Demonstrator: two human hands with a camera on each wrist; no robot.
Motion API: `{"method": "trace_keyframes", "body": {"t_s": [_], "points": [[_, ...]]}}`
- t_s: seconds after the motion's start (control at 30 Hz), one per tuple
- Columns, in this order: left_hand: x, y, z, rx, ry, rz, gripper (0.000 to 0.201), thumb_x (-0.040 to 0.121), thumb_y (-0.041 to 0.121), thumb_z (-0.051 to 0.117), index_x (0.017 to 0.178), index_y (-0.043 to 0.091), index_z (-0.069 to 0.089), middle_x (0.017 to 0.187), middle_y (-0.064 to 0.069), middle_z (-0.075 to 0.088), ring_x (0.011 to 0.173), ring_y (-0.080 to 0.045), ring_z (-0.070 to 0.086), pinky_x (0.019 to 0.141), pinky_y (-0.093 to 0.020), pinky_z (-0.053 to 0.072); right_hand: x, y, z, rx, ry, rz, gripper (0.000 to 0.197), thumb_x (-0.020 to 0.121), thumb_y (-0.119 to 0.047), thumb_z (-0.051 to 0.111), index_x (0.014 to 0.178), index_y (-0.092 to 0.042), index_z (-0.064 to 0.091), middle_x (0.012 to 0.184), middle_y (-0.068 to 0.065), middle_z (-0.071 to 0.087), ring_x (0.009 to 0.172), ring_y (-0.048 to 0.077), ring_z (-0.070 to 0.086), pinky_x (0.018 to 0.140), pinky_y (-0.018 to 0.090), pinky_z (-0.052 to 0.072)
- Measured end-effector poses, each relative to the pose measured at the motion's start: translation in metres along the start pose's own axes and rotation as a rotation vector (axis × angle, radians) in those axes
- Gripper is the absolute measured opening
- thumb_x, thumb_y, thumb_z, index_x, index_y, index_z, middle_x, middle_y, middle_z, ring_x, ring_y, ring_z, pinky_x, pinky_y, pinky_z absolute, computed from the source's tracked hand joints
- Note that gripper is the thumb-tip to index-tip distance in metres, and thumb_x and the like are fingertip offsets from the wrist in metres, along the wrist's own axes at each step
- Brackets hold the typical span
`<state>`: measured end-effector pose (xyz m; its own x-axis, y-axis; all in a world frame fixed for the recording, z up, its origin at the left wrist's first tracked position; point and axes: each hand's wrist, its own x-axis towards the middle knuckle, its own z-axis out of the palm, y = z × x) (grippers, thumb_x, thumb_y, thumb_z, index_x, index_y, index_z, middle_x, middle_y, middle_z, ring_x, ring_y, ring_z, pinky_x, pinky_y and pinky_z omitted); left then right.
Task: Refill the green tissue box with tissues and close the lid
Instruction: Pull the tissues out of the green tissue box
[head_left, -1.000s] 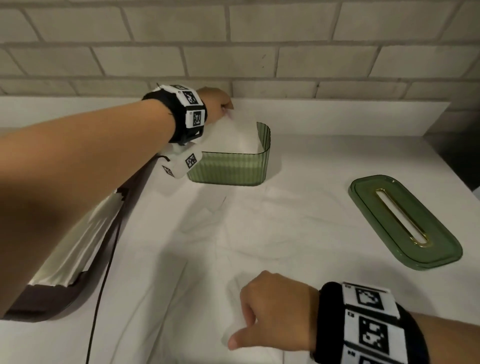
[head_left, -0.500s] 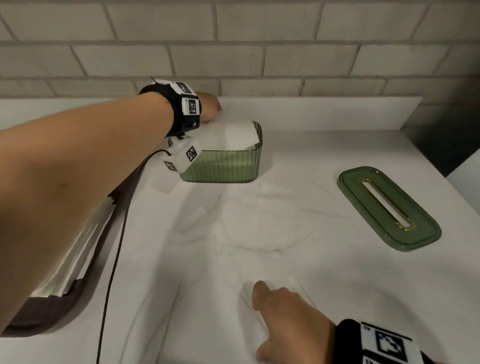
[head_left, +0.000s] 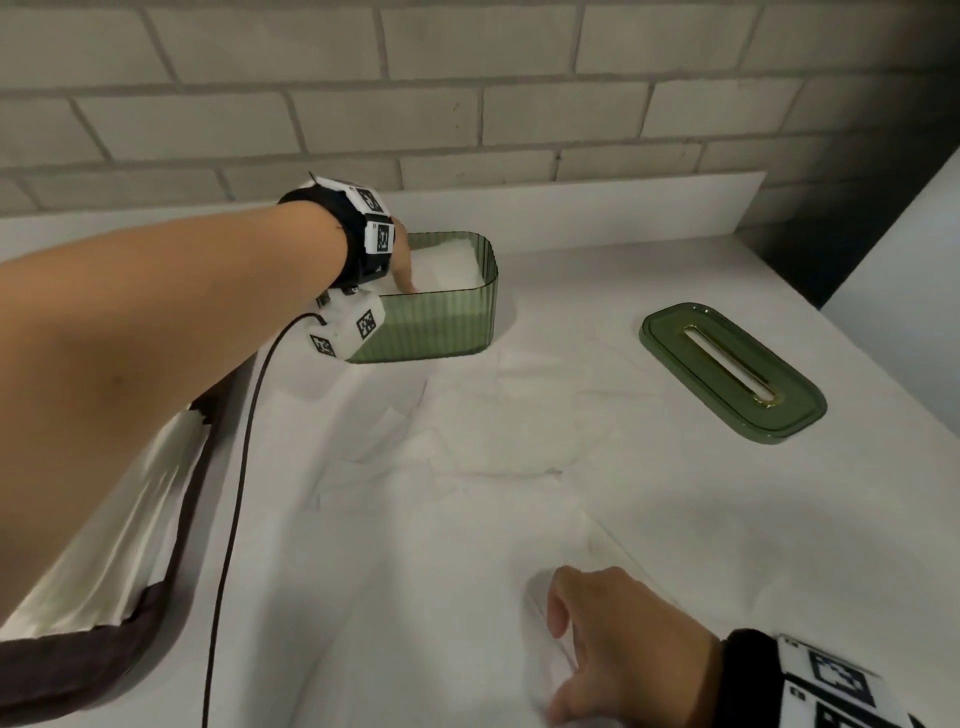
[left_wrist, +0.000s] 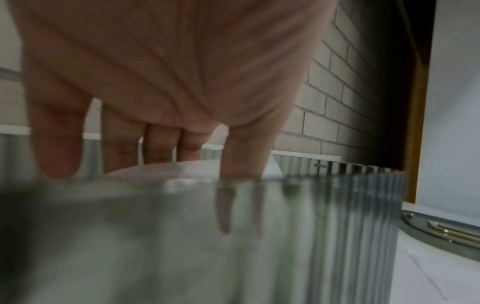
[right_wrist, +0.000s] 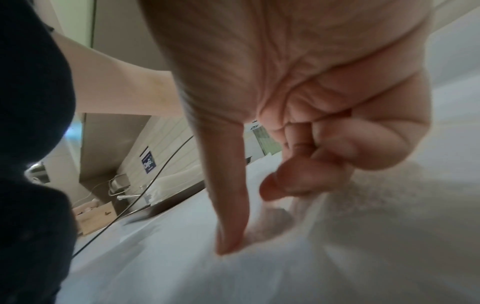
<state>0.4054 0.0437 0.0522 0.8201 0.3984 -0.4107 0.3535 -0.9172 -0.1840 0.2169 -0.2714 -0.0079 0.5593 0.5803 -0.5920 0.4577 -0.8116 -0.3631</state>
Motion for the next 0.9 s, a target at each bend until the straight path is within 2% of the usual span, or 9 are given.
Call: {"method": "trace_keyframes", "body": {"t_s": [0.07,0.17,0.27,0.37,0.43,0.53,0.7,0.8,0.9], "points": [[0.002,-0.004,0.003,0.052,-0.021,-0.013,0.056,0.080,0.037,0.070,0.119,-0.001,0.056,0.101,-0.012,0.057,0.091,-0.028,0.054,0.089,-0.039,0.046,0.000,0.005,0.002,0.003,0.025,-0.024,0.024,0.068,-0.025,0.074,0.083,-0.015,0.058,0.093,0.000,0.065,0.084,0.017,0.063,0.069,0.024,0.048],[0.010,-0.009,0.006,0.224,0.051,0.026,0.050,0.091,0.036,0.055,0.126,0.000,0.053,0.121,-0.012,0.060,0.108,-0.030,0.058,0.090,-0.034,0.046,0.000,0.011,0.004,0.069,0.102,-0.092,0.035,0.062,-0.031,0.074,0.075,-0.009,0.051,0.072,-0.002,0.059,0.064,0.009,0.053,0.060,0.025,0.043],[0.003,-0.014,0.001,0.316,0.091,0.054,0.040,0.097,0.016,0.044,0.134,0.002,0.046,0.136,-0.014,0.050,0.123,-0.032,0.050,0.087,-0.031,0.046,-0.002,0.016,0.003,0.138,0.172,-0.118,0.027,0.066,-0.030,0.074,0.063,-0.018,0.050,0.059,-0.014,0.055,0.059,0.003,0.050,0.056,0.014,0.036],[-0.013,-0.018,-0.010,0.290,0.172,0.072,0.045,0.098,0.011,0.038,0.142,0.004,0.034,0.149,-0.013,0.035,0.136,-0.027,0.036,0.109,-0.033,0.029,-0.005,0.022,-0.001,0.222,0.222,-0.056,0.019,0.068,-0.032,0.077,0.065,-0.029,0.059,0.059,-0.018,0.061,0.059,-0.006,0.056,0.056,0.007,0.040],[-0.017,-0.024,-0.016,0.283,0.188,0.065,0.048,0.100,0.012,0.035,0.146,0.001,0.024,0.154,-0.014,0.024,0.141,-0.025,0.025,0.113,-0.030,0.019,-0.009,0.025,-0.008,0.295,0.244,-0.029,0.015,0.069,-0.035,0.079,0.073,-0.028,0.066,0.061,-0.014,0.065,0.058,-0.005,0.058,0.057,0.007,0.042],[-0.016,-0.035,-0.020,0.198,0.207,0.065,0.047,0.099,0.009,0.036,0.144,-0.001,0.026,0.153,-0.015,0.027,0.140,-0.027,0.028,0.112,-0.031,0.020,-0.016,0.029,-0.018,0.389,0.322,-0.012,0.011,0.070,-0.035,0.080,0.073,-0.027,0.073,0.056,-0.016,0.064,0.051,-0.003,0.055,0.052,0.010,0.042],[-0.015,-0.034,-0.011,0.163,0.164,0.111,0.044,0.098,0.006,0.038,0.141,0.000,0.033,0.147,-0.015,0.036,0.133,-0.029,0.037,0.106,-0.033,0.029,-0.019,0.036,-0.022,0.613,0.476,0.005,0.008,0.073,-0.020,0.079,0.073,-0.028,0.076,0.061,-0.004,0.072,0.045,0.004,0.052,0.048,0.019,0.047],[-0.013,-0.025,-0.001,0.216,0.137,0.139,0.040,0.097,0.008,0.041,0.136,0.001,0.041,0.141,-0.015,0.045,0.127,-0.028,0.044,0.100,-0.033,0.035,-0.015,0.043,-0.017,0.564,0.519,0.039,0.011,0.074,-0.014,0.077,0.068,-0.023,0.075,0.060,-0.004,0.070,0.041,0.001,0.050,0.043,0.019,0.046],[-0.014,-0.021,0.003,0.208,0.143,0.153,0.038,0.097,0.013,0.044,0.133,-0.001,0.044,0.137,-0.016,0.048,0.125,-0.028,0.046,0.098,-0.032,0.036,-0.010,0.048,-0.012,0.424,0.518,0.042,0.015,0.074,-0.017,0.077,0.064,-0.025,0.071,0.061,-0.014,0.068,0.049,-0.001,0.056,0.047,0.011,0.042]]}}
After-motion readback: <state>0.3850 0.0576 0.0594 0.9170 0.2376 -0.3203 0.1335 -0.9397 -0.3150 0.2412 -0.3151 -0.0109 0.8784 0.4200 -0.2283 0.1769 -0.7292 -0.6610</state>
